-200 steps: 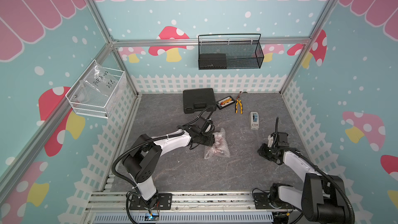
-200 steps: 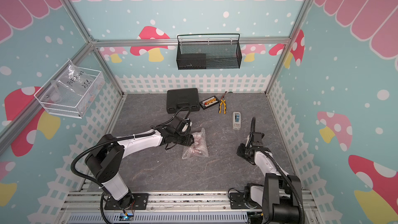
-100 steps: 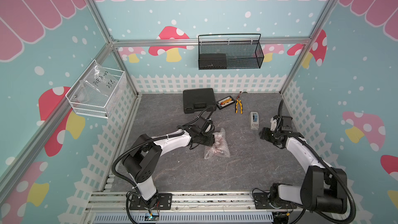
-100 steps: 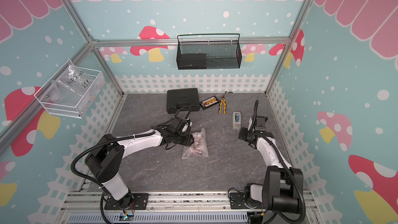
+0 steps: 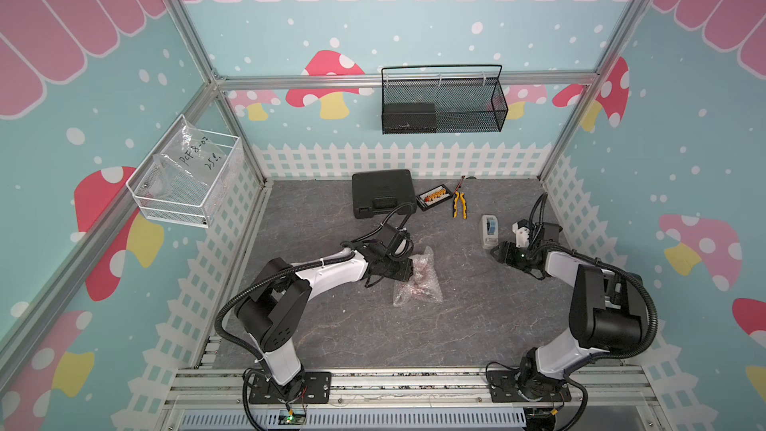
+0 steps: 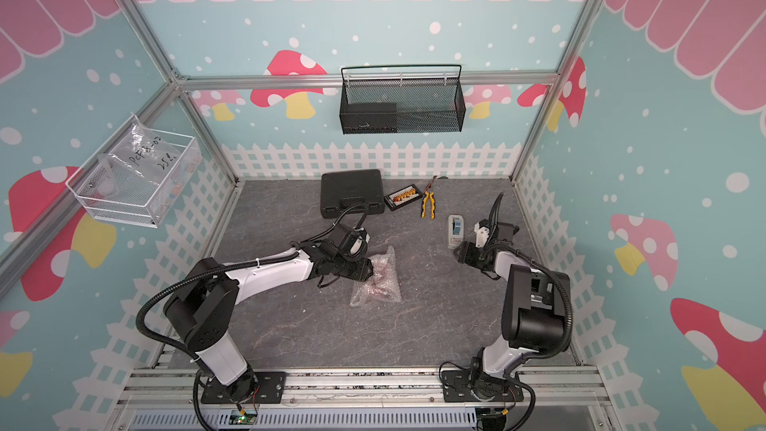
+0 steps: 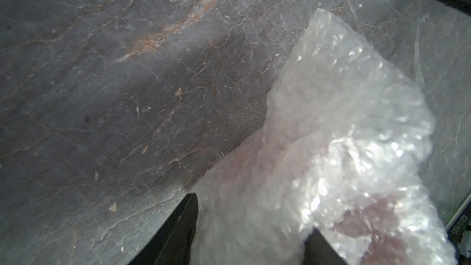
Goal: Wrap mugs in bubble wrap
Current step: Tear off the tape using the Tape Cutter.
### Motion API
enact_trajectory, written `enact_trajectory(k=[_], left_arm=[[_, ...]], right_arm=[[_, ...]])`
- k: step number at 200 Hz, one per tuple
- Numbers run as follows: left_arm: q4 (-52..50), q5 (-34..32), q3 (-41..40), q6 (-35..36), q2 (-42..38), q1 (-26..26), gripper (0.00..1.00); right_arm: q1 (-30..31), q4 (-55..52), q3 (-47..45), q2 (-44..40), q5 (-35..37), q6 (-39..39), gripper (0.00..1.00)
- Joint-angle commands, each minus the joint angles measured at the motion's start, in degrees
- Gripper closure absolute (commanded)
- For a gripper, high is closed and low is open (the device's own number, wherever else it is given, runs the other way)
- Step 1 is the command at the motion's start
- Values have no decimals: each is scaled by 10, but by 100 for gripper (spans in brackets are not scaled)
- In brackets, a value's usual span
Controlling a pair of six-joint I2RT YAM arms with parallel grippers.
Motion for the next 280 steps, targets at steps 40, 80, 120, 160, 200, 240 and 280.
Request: enact_trajectory(k=[40,80,120,160,200,240,280], left_arm=[[-28,-9,7,6,6,-4,45],[-27,-8,8,7,12,-4,45],[-27,-4,9,8,13,-4,45],[-28,-4,8,8,14,-4,45],[-27,-3,9,8,14,-4,45],[-27,-3,8,8,14,-4,45],[-28,0,8,7,16,-4,45]], right_arm=[[-18,91,-37,42,-50,3,46],[-21,170,-71,53,-100,49,52],[-30,208,-84,52,-124,75,60],[-42,270,-106,38,-141,127,66],[-46,318,-121,25,-153,166,70],[-49,355,-136,13,-157,195,73],[-53,365,-143,9,-154,207,68]])
